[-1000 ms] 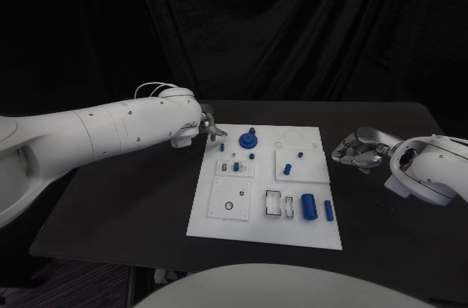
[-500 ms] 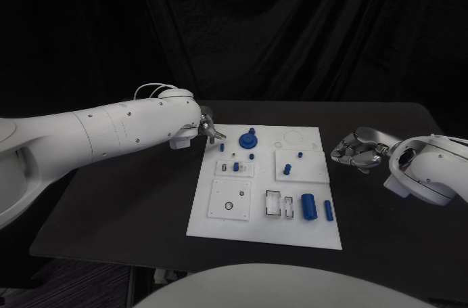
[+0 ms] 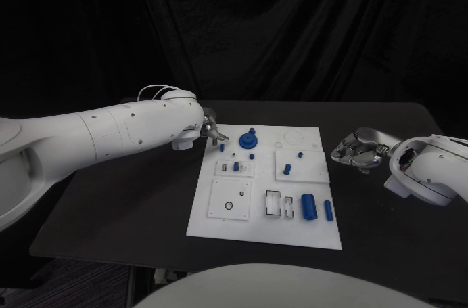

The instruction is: Assemble the parts on the task board

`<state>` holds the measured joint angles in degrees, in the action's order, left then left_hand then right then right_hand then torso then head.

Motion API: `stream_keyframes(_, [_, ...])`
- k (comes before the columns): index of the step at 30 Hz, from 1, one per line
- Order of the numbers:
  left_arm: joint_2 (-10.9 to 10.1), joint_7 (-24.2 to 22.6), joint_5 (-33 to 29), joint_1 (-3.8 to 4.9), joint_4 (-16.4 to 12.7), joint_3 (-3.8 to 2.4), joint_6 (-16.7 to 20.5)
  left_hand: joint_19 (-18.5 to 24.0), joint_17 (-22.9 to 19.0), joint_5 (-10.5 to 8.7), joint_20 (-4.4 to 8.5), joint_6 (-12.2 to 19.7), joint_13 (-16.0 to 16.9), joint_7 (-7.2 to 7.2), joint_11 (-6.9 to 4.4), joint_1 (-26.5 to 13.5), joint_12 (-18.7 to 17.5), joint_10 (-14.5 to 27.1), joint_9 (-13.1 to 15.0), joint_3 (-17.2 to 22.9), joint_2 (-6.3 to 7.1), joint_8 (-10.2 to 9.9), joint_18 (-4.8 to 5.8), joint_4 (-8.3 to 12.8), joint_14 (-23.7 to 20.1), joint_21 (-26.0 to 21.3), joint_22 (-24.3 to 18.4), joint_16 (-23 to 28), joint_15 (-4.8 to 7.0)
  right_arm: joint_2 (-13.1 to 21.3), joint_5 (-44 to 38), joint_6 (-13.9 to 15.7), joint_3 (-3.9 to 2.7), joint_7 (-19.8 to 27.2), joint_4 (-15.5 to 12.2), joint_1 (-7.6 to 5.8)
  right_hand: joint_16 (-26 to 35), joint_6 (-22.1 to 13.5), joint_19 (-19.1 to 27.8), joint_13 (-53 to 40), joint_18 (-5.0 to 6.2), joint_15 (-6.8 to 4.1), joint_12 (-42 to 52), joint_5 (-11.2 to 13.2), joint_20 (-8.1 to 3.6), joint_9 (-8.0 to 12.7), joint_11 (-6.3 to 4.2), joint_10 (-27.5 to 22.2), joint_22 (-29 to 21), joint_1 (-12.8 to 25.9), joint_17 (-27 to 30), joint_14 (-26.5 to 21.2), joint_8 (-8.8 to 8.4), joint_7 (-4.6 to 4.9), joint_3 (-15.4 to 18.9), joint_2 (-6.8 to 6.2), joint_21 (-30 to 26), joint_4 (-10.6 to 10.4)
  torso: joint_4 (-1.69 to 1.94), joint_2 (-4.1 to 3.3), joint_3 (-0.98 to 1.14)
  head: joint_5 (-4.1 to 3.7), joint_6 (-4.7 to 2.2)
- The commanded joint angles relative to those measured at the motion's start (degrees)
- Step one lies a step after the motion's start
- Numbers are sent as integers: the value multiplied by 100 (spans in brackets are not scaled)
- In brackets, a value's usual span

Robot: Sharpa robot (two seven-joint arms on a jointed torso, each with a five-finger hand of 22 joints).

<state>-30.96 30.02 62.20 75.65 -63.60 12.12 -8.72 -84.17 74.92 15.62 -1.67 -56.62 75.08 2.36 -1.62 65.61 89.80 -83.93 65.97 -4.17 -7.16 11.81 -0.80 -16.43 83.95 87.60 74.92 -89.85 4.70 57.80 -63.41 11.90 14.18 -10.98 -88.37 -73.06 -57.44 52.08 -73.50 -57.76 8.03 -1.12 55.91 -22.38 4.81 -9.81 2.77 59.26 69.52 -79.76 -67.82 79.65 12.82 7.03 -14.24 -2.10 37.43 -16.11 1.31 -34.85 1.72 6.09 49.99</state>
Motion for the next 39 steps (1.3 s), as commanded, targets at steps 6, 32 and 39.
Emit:
stream_keyframes(6, [51, -158, -17, -25, 38, -6, -78, -443, 1508, 70, -55, 10, 1492, 57, 51, 64, 20, -607, -110, -16, -30, -153, 8, 12, 605, -49, 1413, -15, -59, -2, -30, 11, -4, -13, -5, 13, -22, 35, -7, 5, 95, -7, 20, -19, 7, 6, -13, 4, 3, -23, 4, -1, 25, 14, -35, -19, 1, -6, -4, 16, 4, -2, 1])
stream_keyframes(32, [123, -123, -17, -96, 148, -6, -103, -409, 1508, 107, -81, -9, 1492, 67, 64, 396, 20, -607, -287, 157, 4, -351, -7, 169, 605, -113, 1392, -15, -78, -18, -30, -71, -4, -15, 1, 13, -6, 29, -8, 34, 98, -7, 2, -36, 7, 9, -13, -24, 2, -38, 18, -11, 26, 17, -49, -32, -22, -1, -3, 10, 4, -16, 1])
stream_keyframes(39, [124, -159, -17, -118, 122, -6, -49, -387, 1508, 84, -95, 125, 1492, 121, 102, 408, 20, -607, -328, 209, 30, -455, -18, 157, 605, -159, 1378, -15, -101, -21, -30, -86, -4, -20, 3, 13, -6, 29, -8, 34, 98, -7, 2, -36, 7, 9, -13, -24, 2, -38, 18, -11, 26, 17, -49, -32, -22, -1, 3, 15, 2, -16, 1])
